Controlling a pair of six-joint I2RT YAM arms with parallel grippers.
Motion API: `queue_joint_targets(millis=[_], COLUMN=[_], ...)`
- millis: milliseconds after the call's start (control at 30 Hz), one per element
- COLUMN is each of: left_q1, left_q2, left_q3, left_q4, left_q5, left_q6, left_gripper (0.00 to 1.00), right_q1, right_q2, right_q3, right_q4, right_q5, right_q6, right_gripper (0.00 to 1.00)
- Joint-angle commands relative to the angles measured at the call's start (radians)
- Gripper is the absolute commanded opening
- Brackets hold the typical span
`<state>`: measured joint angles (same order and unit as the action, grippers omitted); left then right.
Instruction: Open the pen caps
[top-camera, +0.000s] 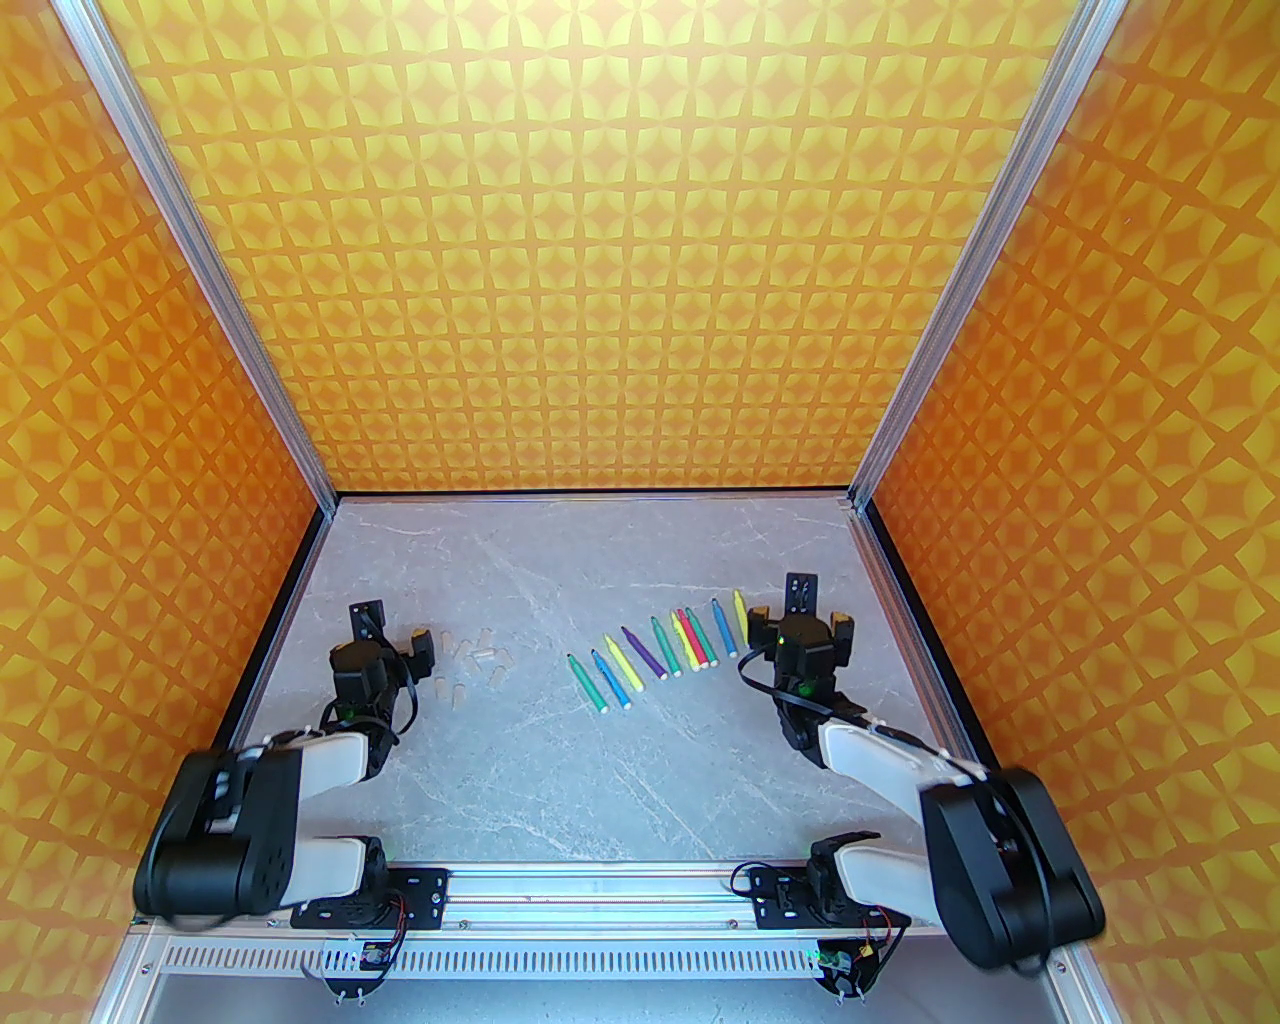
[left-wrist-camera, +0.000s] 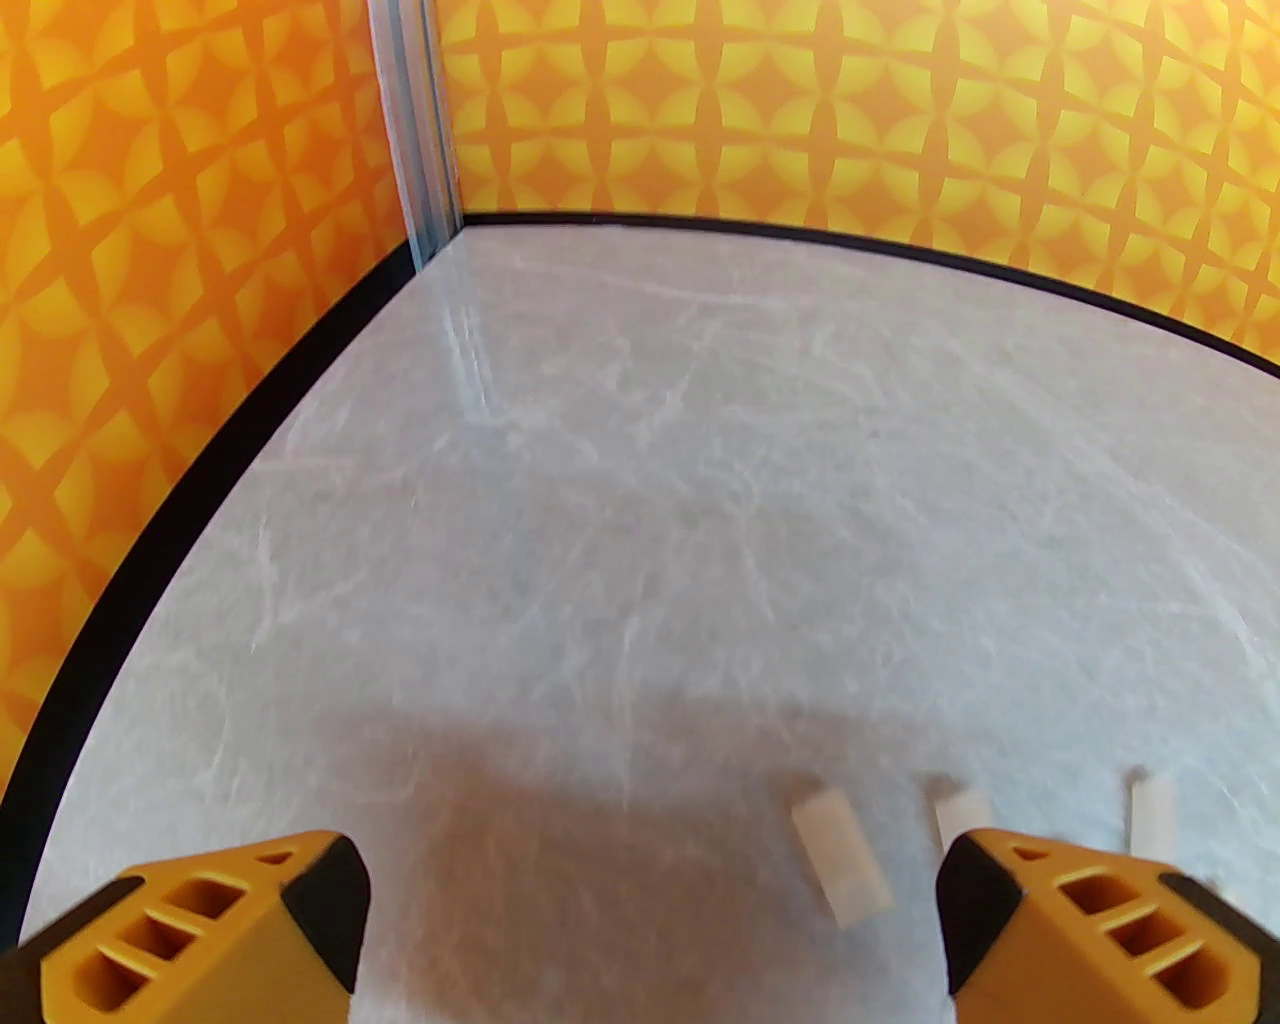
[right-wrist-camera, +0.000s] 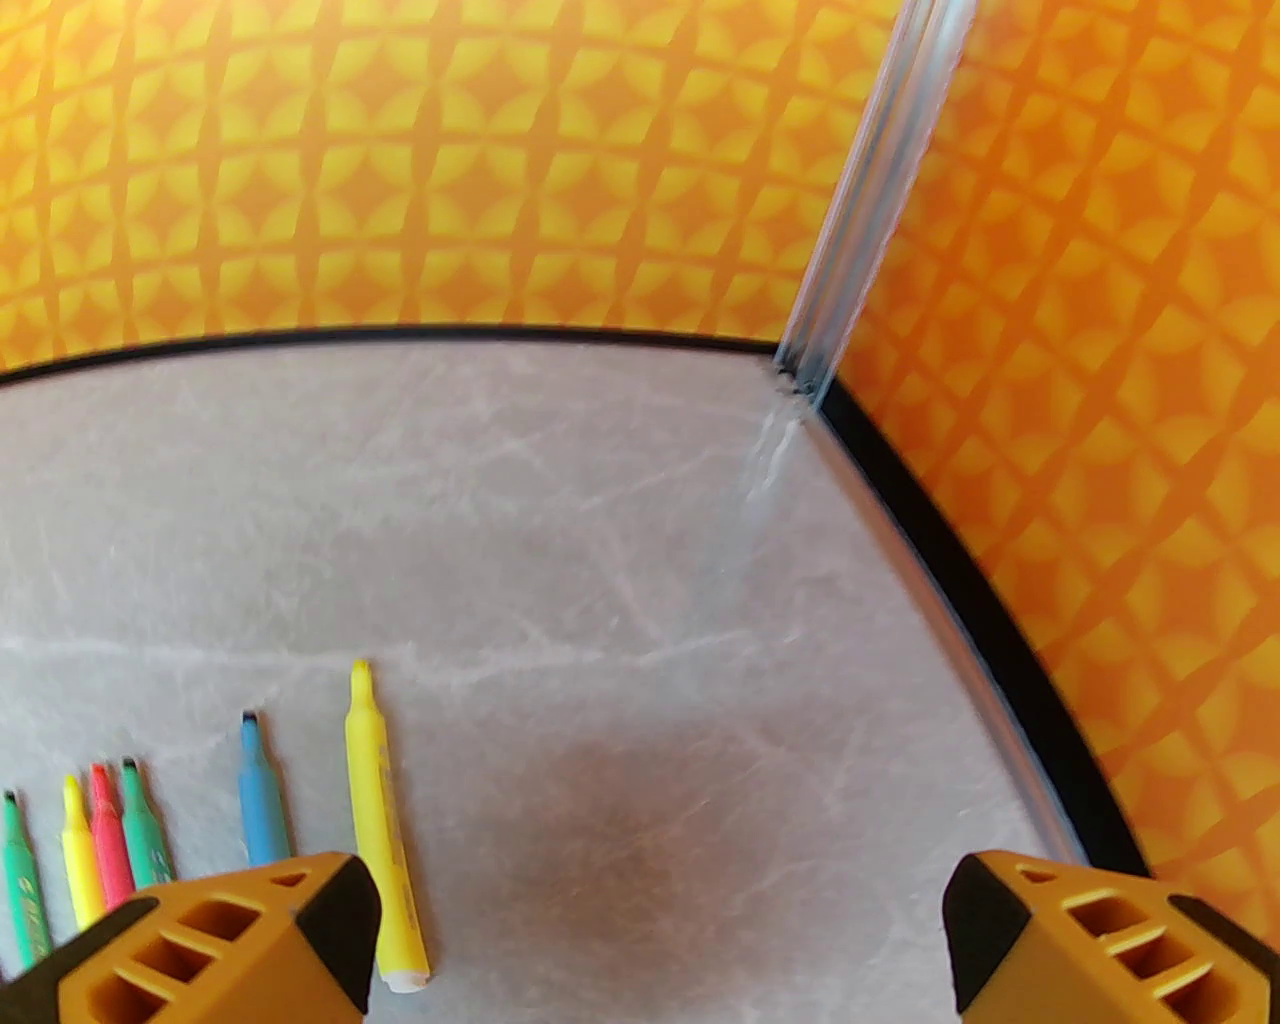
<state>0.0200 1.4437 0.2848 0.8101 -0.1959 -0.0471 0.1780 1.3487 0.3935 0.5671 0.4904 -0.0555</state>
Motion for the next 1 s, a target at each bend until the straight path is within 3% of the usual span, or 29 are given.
queue_joint_targets(millis=[0,100,133,200,267,400,967], left_q1=[0.006,0.006,0.008,0.008,0.008,0.008,0.008], left_q2=[0.035,0.091,0.130,0.083,0.117,0.101,0.106], left_q3=[0.036,0.026,0.012,0.028,0.033,0.075,0.072], left_q4=[0.128,0.192,0.284,0.170,0.224,0.118,0.129], left_q5=[0.006,-0.001,-0.003,0.001,0.002,0.005,0.006], left_q6=[0.030,0.024,0.039,0.017,0.036,0.024,0.026], left_gripper=[0.99,0.99,0.99,0.99,0.99,0.99,0.99], right_q1=[-0.013,-0.021,-0.035,-0.048,-0.051,-0.052,-0.052], right_q2=[0.051,0.155,0.149,0.183,0.175,0.174,0.175], right_q3=[0.015,-0.032,-0.035,-0.032,-0.019,-0.020,-0.021], right_q4=[0.131,0.348,0.313,0.352,0.310,0.314,0.313], right_q5=[-0.101,-0.163,-0.170,-0.176,-0.189,-0.188,-0.189], right_q6=[0.041,0.008,0.042,0.041,0.047,0.045,0.043], right_gripper=[0.98,0.99,0.98,0.98,0.98,0.99,0.98])
